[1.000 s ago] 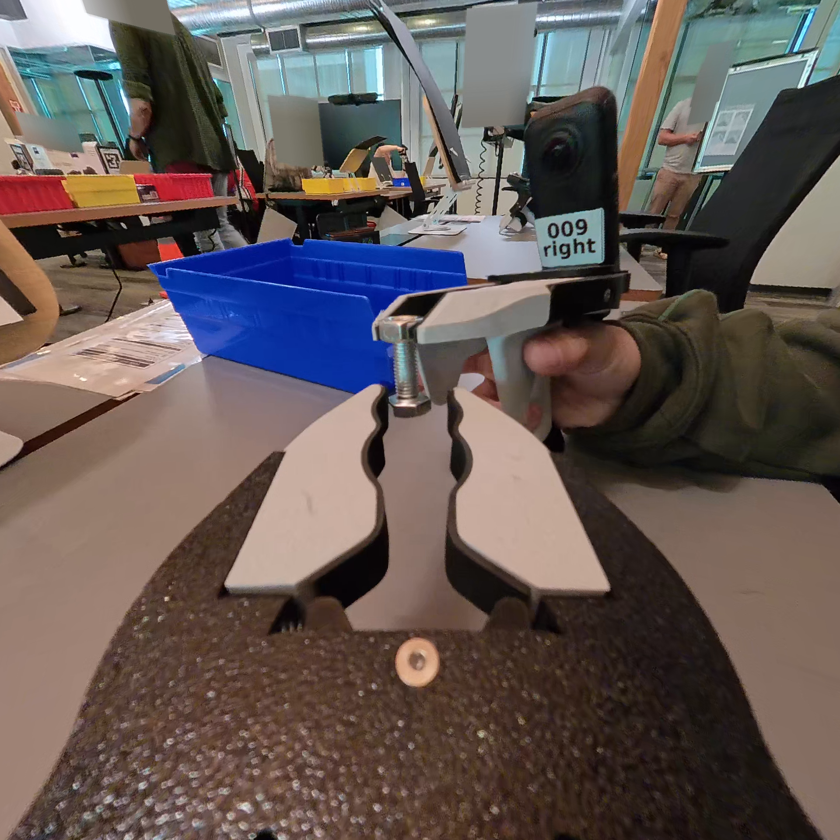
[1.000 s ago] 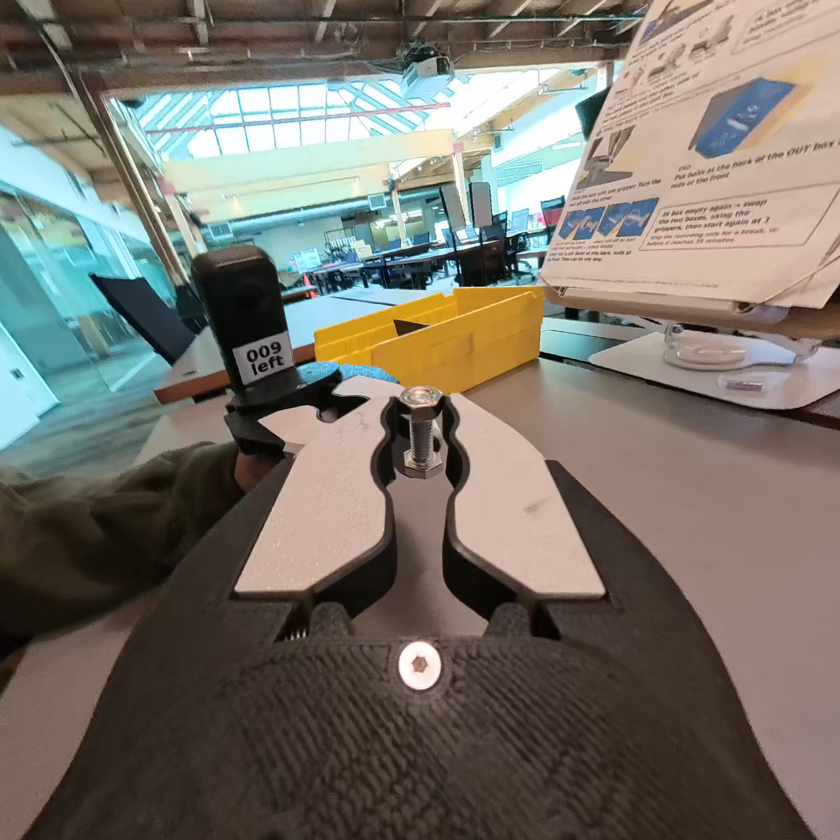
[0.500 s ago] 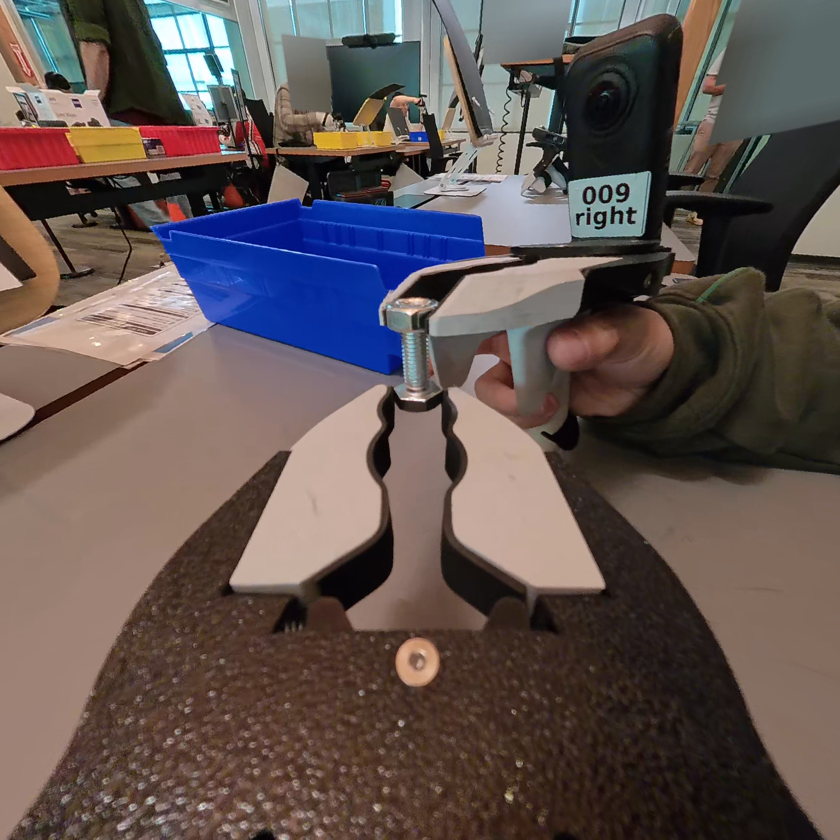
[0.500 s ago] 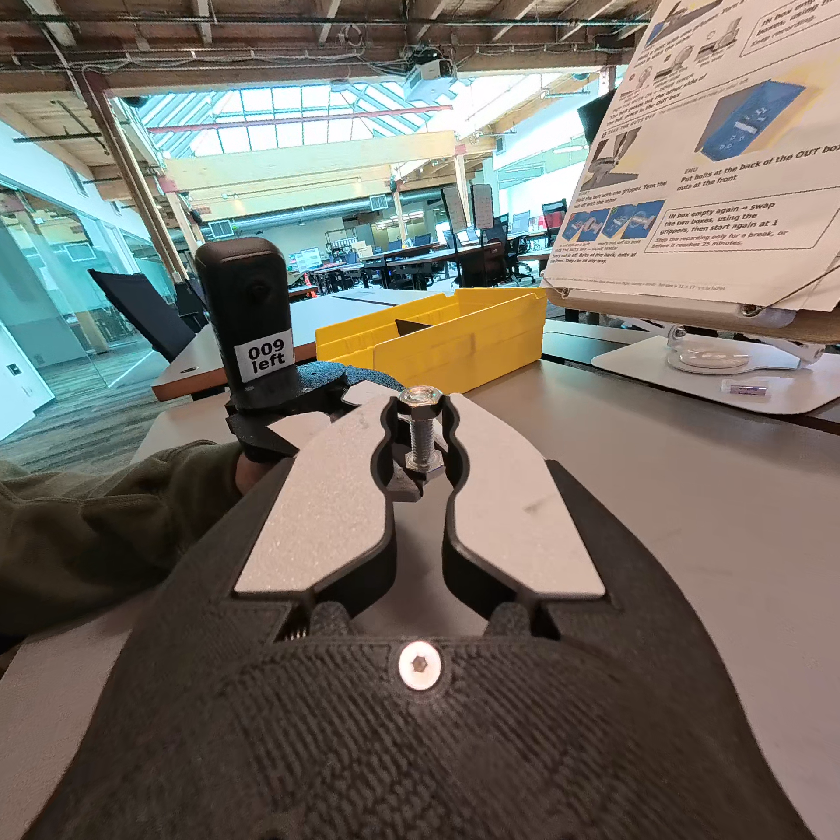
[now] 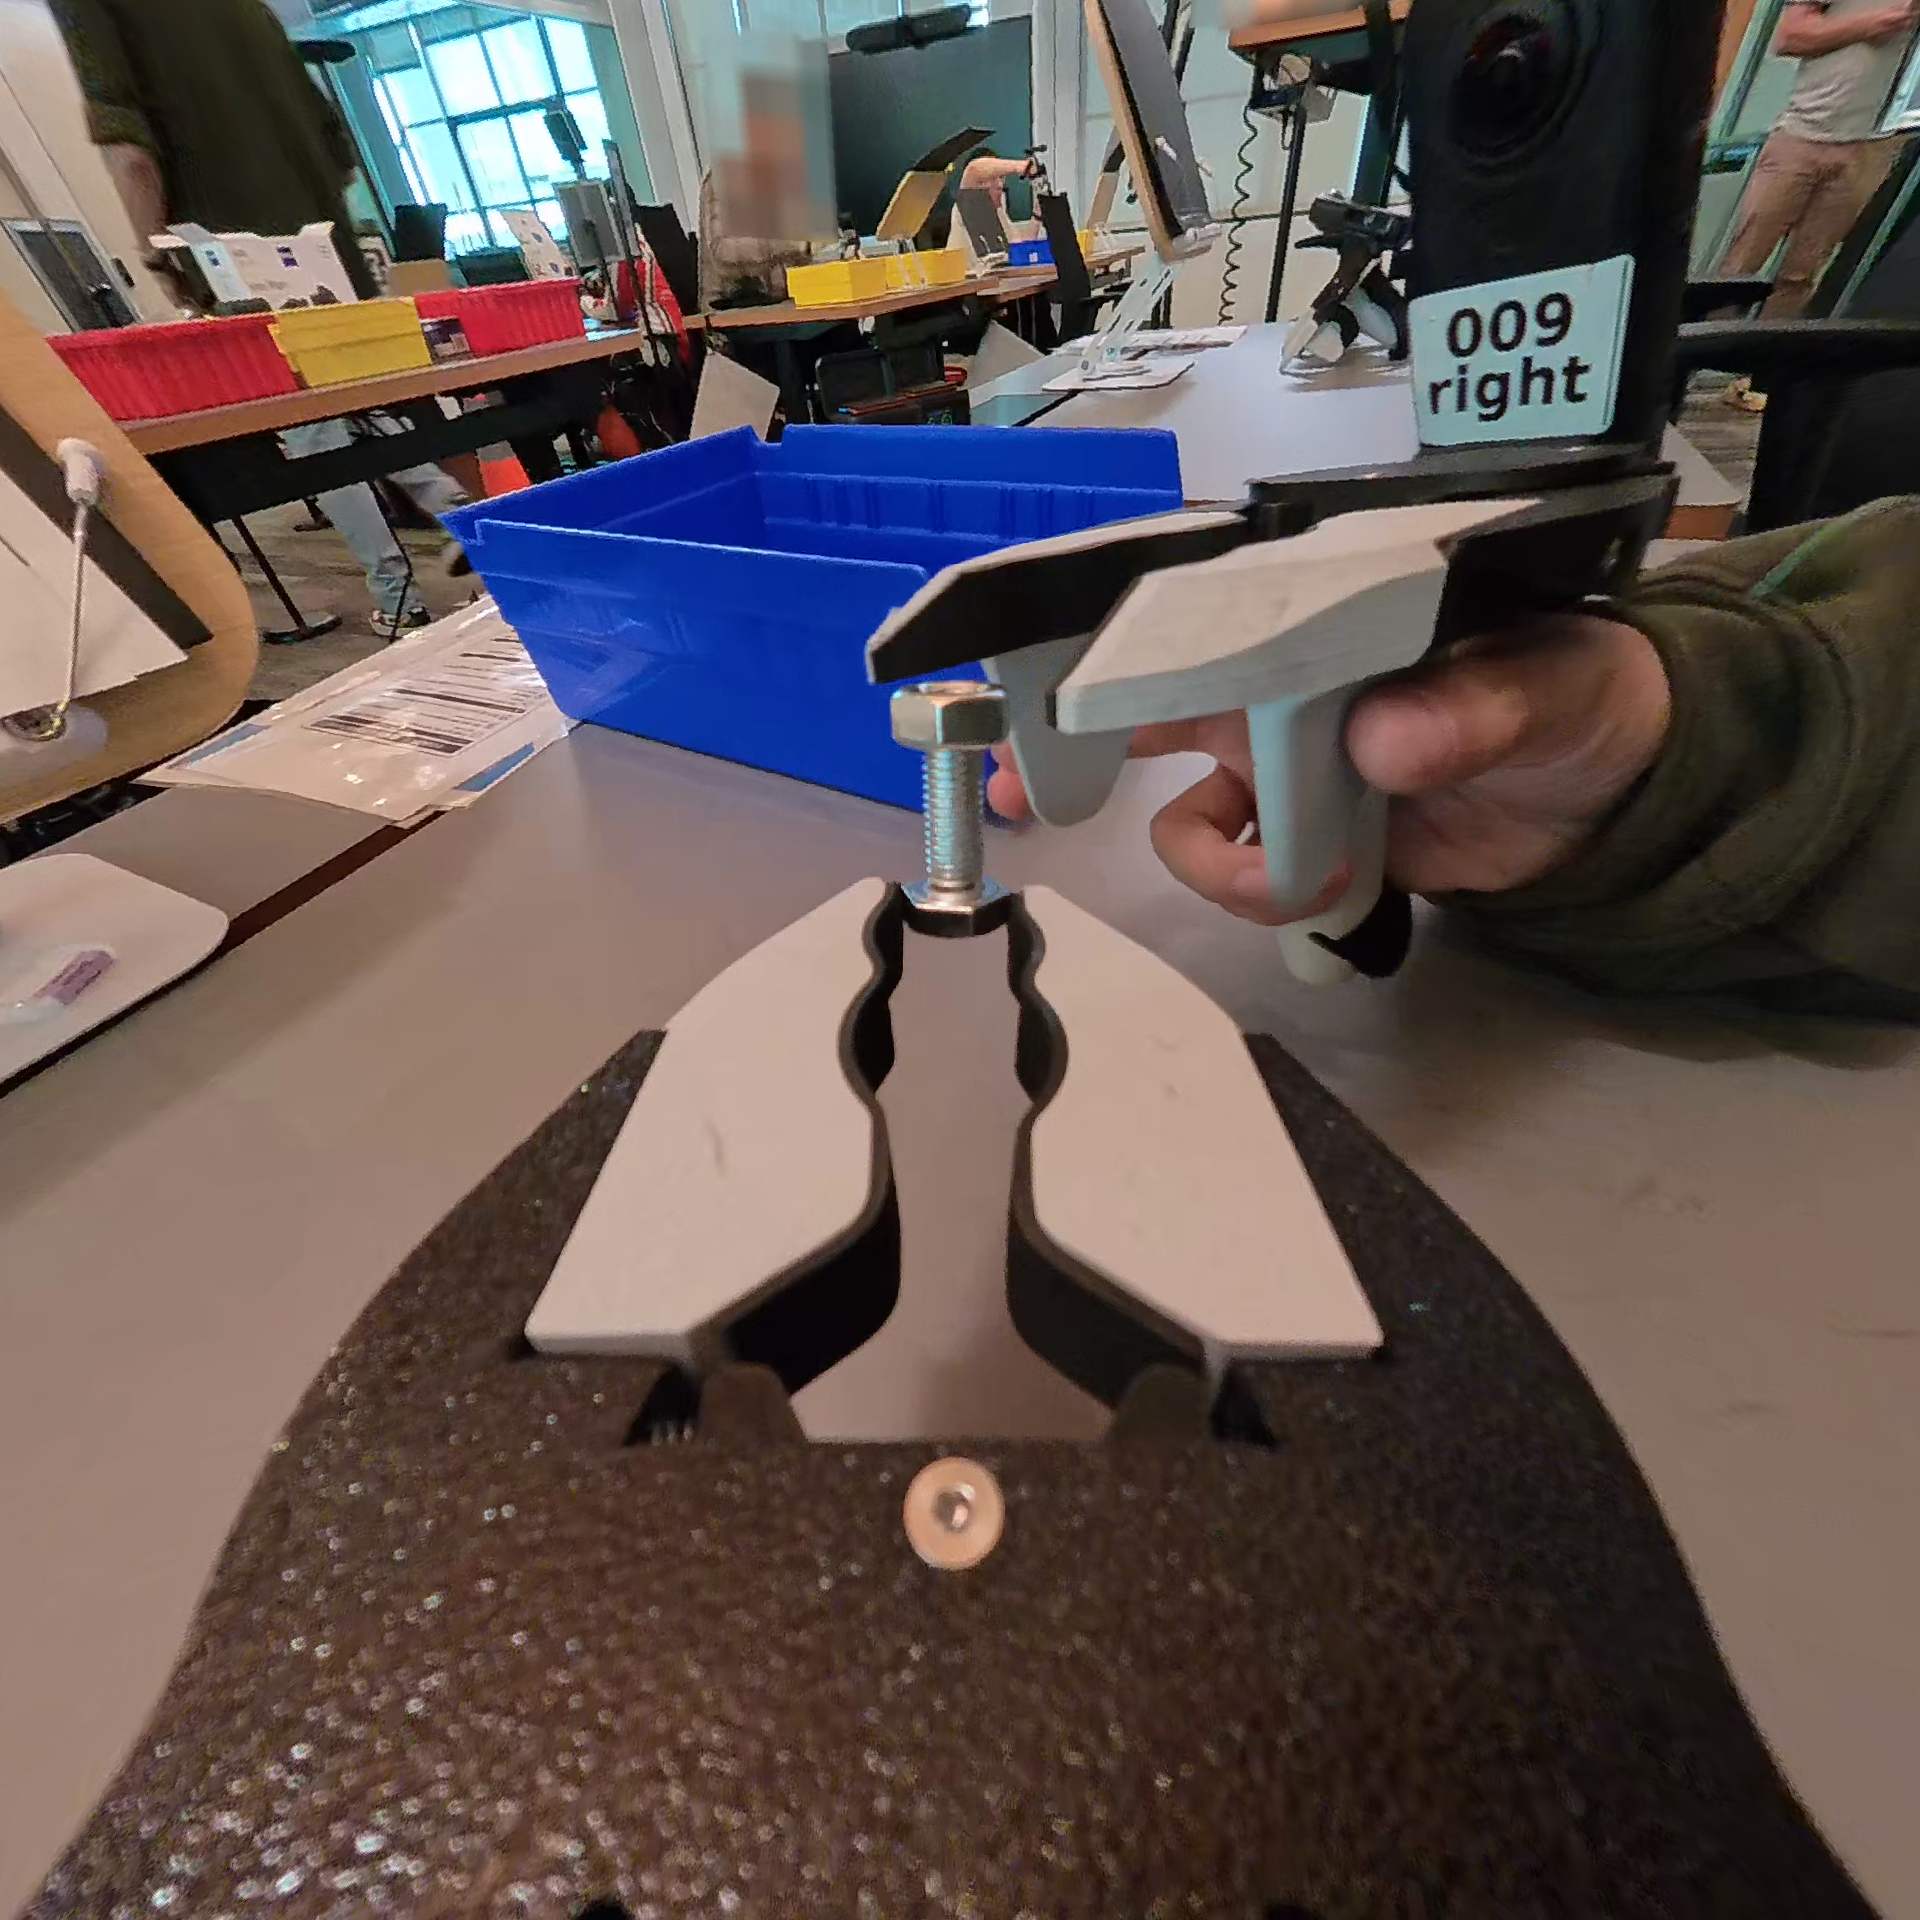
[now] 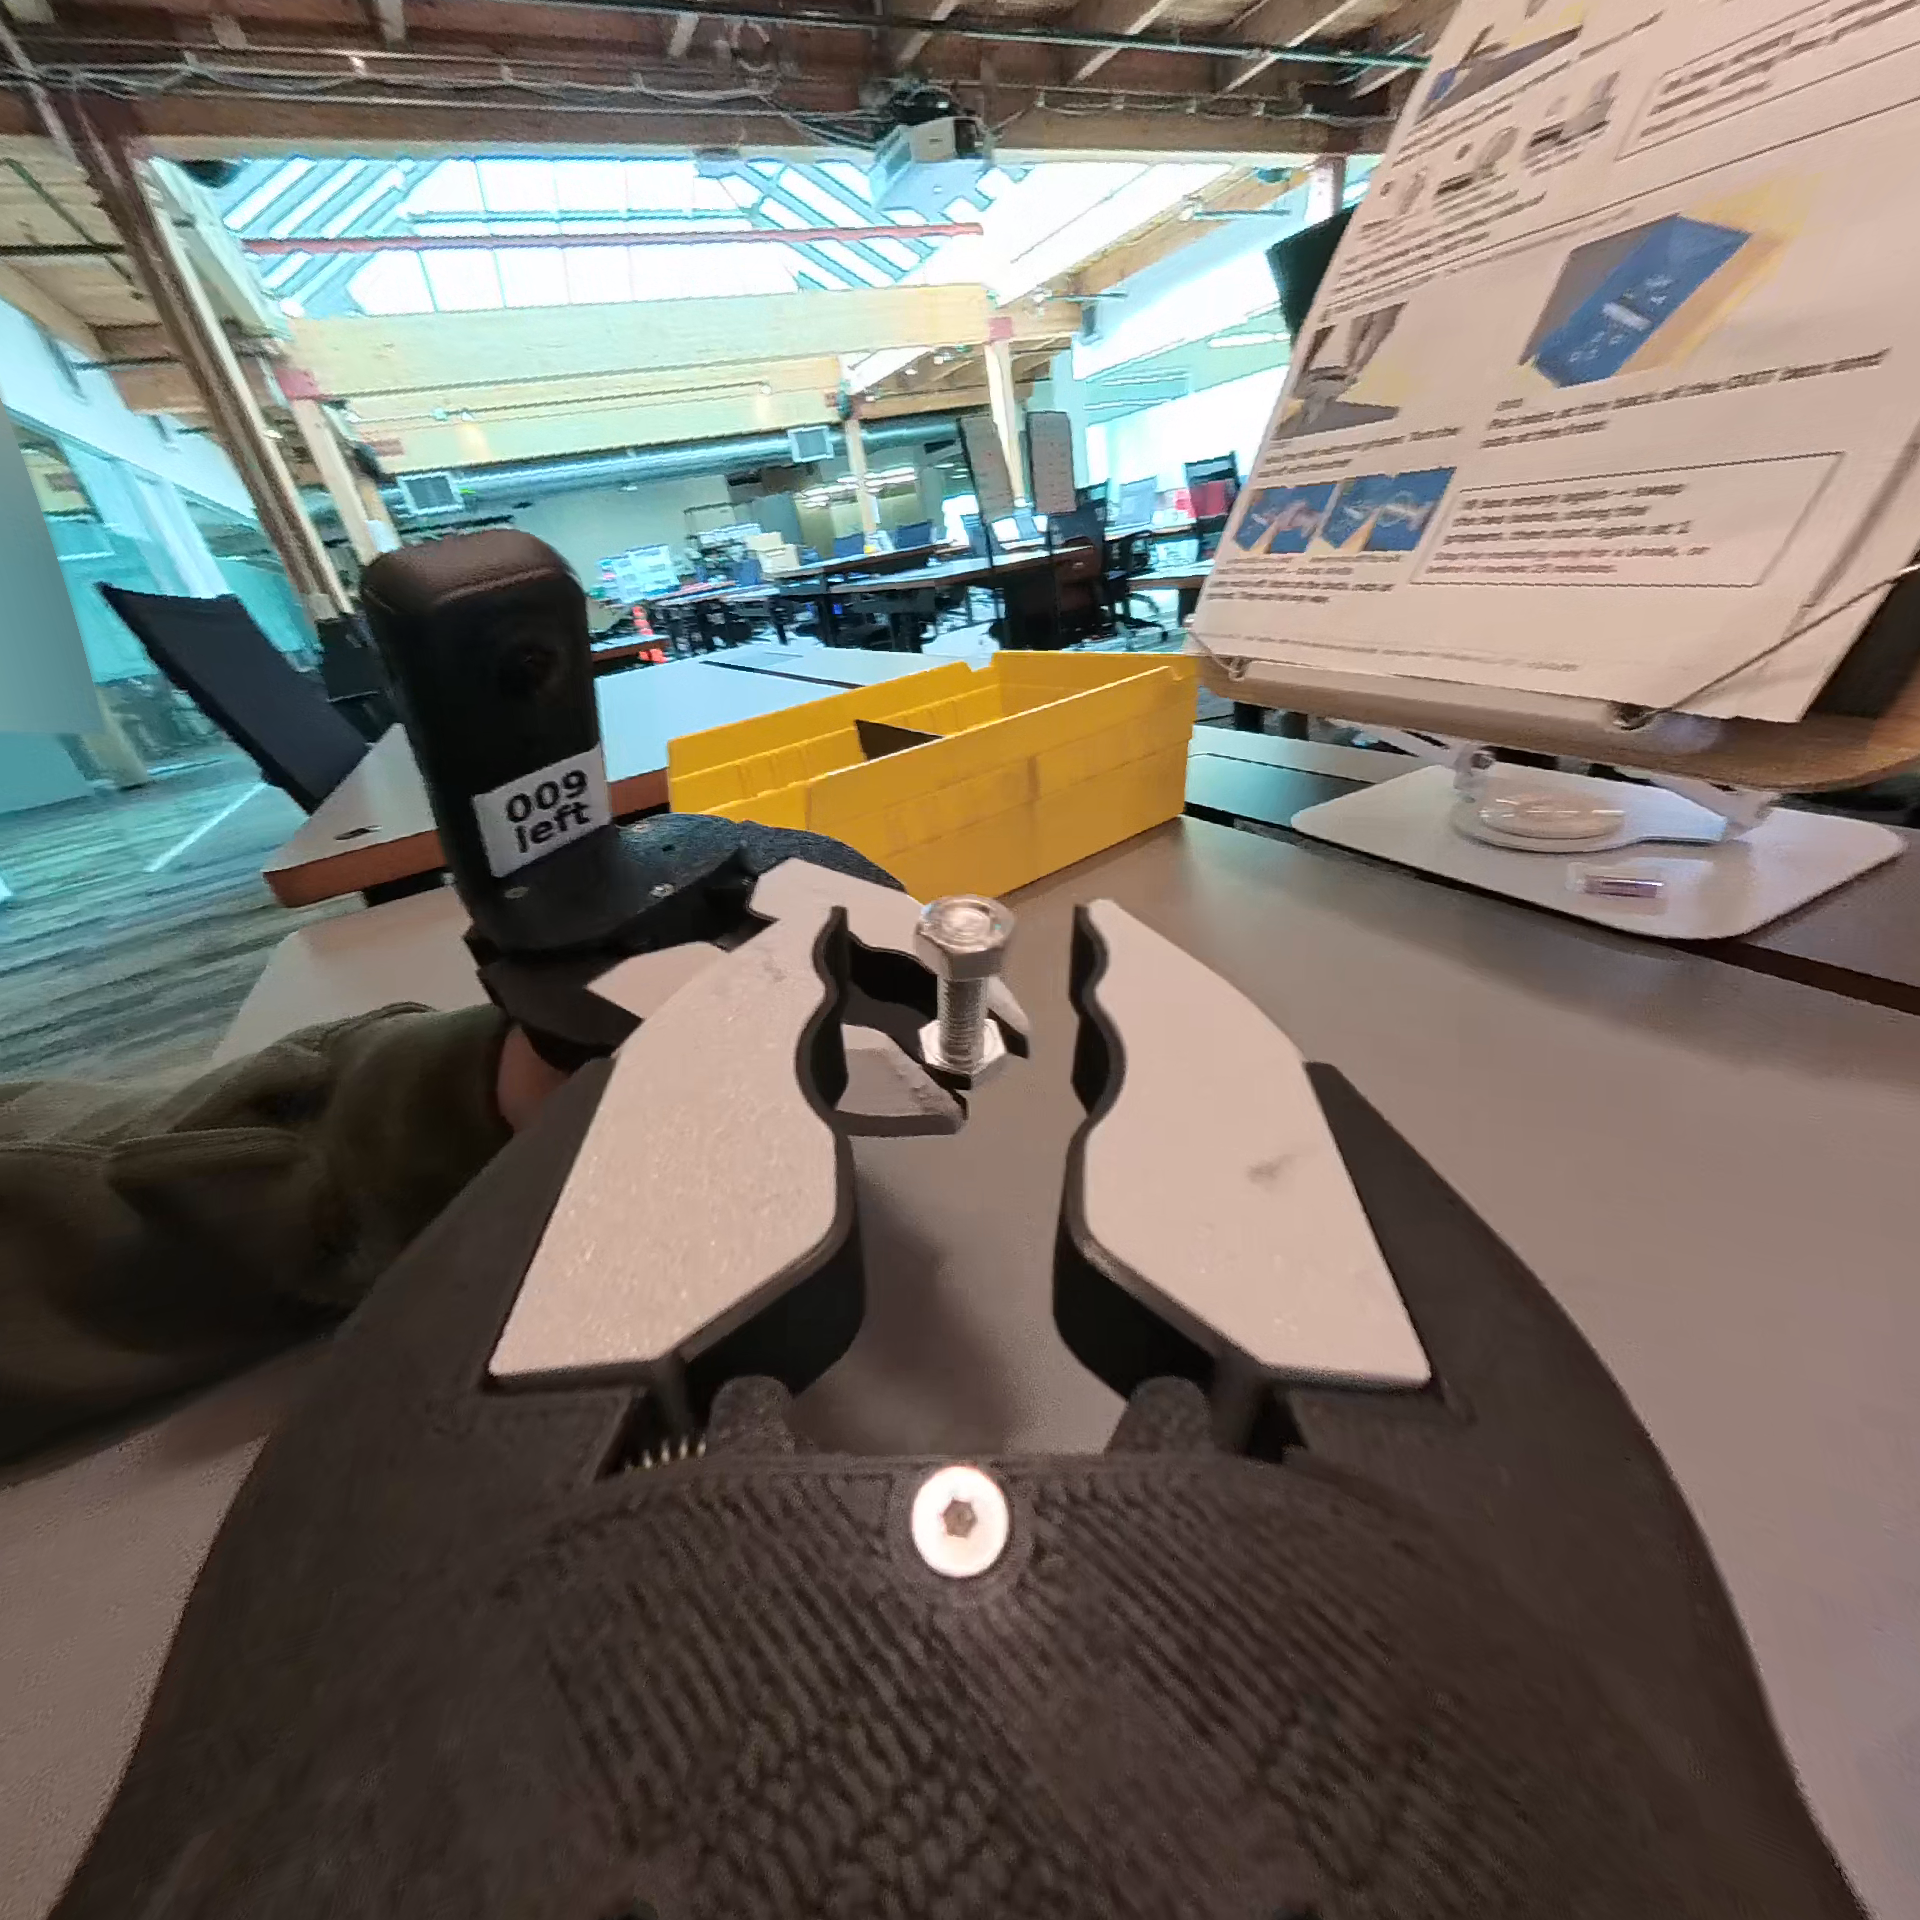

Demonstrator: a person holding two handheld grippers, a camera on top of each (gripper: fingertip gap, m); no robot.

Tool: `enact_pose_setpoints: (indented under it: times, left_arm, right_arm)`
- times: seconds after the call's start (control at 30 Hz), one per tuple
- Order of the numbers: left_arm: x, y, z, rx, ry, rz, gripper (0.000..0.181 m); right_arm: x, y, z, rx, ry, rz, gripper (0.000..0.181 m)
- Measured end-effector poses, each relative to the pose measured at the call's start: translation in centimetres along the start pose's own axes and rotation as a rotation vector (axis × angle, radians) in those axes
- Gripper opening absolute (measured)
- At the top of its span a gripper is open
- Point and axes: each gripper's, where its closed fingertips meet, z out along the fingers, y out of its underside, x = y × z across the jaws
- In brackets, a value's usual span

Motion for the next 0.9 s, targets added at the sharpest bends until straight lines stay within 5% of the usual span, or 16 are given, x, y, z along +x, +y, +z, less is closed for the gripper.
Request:
enact_pose_setpoints:
  times: [0.23,0.3,0.63,0.8,0.87,0.9]
  left_arm:
    - [-1.2,0.5,-0.2,-0.029,-0.062,-0.034,0.018]
    - [-2.1,0.7,-0.6,-0.032,-0.097,-0.067,0.018]
    - [-0.1,-0.4,-0.3,0.029,0.018,-0.051,0.018]
    - [-0.8,0.2,-0.2,-0.010,-0.026,-0.066,0.018]
    - [-1.5,0.3,-0.5,-0.011,-0.053,-0.100,0.018]
    - [-1.7,0.3,-0.6,-0.004,-0.056,-0.111,0.018]
  right_arm:
    - [-1.6,0.9,0.5,-0.056,-0.081,-0.017,0.043]
    - [-3.8,1.1,0.2,-0.076,-0.228,-0.055,0.012]
    - [-1.1,1.1,0.6,-0.059,-0.037,-0.053,0.055]
    - [-2.4,0.8,0.6,-0.038,-0.118,-0.018,0.050]
    - [-4.0,1.1,0.2,-0.062,-0.243,-0.034,0.020]
    - [-4.2,1.1,0.2,-0.065,-0.254,-0.025,0.022]
